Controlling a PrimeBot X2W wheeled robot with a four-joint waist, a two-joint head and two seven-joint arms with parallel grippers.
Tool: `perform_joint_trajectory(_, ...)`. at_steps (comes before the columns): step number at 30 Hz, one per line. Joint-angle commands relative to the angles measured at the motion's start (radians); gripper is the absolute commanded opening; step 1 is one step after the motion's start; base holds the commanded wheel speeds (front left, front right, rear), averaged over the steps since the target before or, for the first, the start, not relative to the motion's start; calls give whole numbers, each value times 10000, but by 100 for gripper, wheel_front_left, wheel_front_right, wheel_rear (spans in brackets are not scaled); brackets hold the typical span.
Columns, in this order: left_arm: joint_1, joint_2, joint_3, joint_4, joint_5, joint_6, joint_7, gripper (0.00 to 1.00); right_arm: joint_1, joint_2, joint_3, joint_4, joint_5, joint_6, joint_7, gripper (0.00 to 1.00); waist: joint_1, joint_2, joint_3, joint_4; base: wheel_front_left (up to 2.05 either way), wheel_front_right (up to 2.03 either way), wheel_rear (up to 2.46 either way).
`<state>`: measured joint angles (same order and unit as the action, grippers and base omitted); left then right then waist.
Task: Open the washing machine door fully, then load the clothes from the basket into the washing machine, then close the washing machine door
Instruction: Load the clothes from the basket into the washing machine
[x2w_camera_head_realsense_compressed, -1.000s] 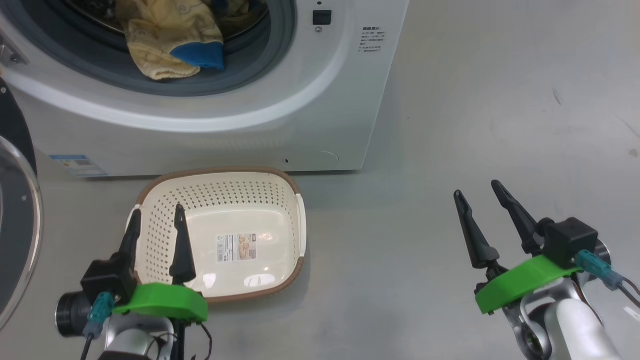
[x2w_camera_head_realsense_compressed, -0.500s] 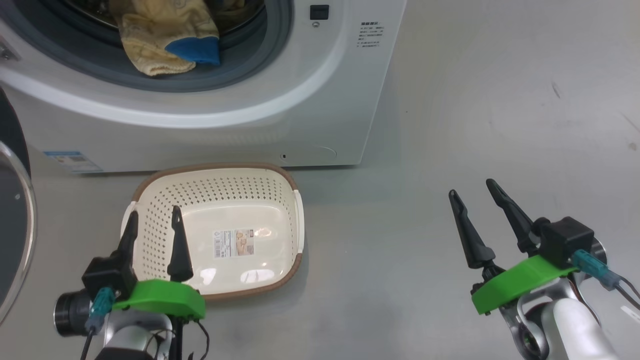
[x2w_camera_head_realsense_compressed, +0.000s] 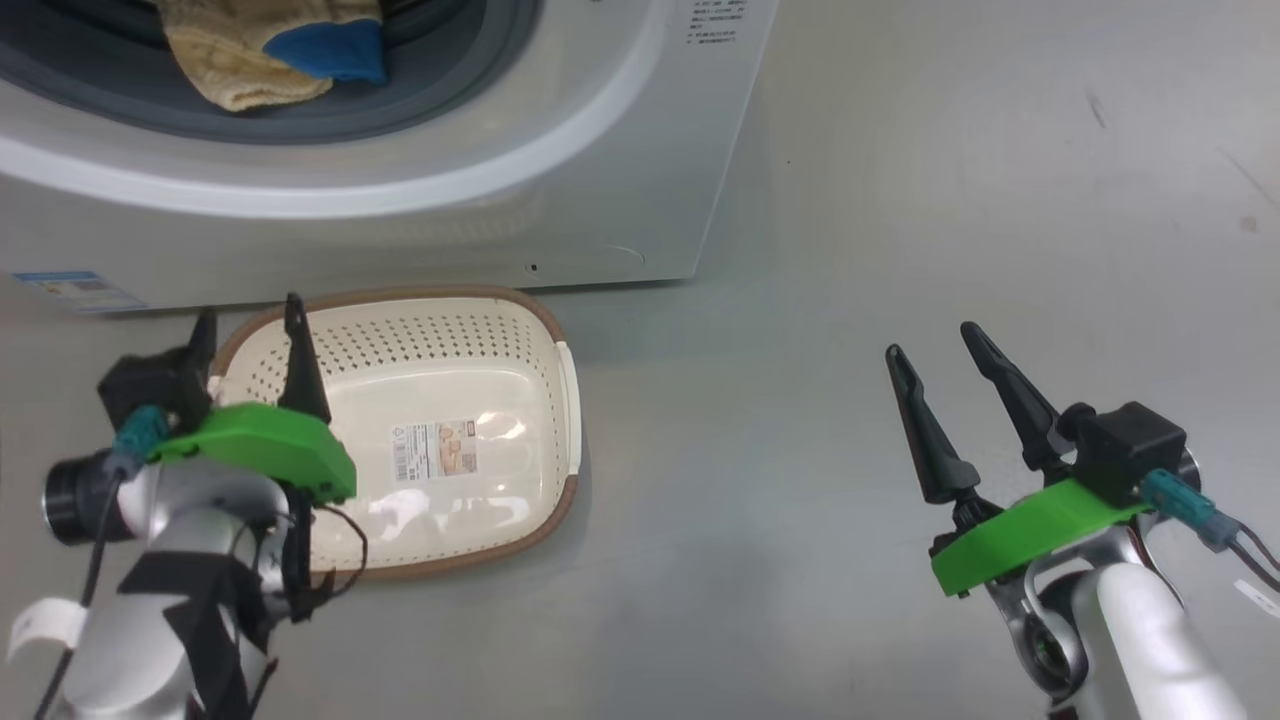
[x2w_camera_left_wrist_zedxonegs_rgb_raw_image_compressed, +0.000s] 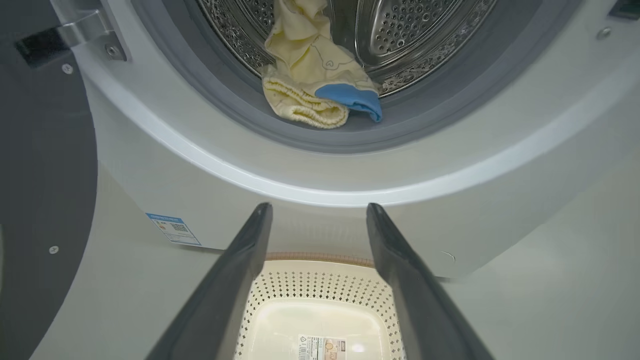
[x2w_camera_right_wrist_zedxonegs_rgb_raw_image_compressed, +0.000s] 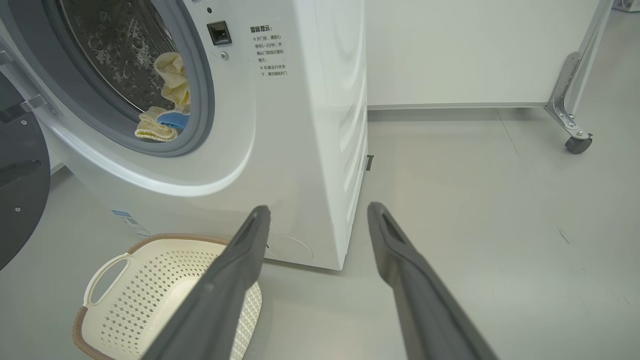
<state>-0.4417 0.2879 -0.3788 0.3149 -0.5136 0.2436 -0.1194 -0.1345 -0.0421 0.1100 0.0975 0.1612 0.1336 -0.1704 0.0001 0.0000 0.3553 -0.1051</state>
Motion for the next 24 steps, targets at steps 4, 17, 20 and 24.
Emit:
perform_joint_trajectory(4,-1410,731,533,218,-219,-28,662,100,-504,-81,359,-114,247,-29,-269,100,-1,0,479,-402,0,0,0)
perform_joint_trajectory(17,-4906,2137,667,1303,-541,-1070,3342,100,-1307,-81,911,599,1009,-29,-805,100,-1,0,1763,-1417,0,0,0)
perform_joint_trajectory(20,-5700,2418,722,1429,-570,-1189,3856,100,-1545,-81,1036,750,1203,-29,-866,100,-1,0,2126,-1644,0,0,0)
perform_joint_trajectory(24,-6583,2847,759,1669,-589,-1370,4554,100,-1830,-81,1248,932,1457,-29,-903,100,-1,0,2509,-1986,0,0,0)
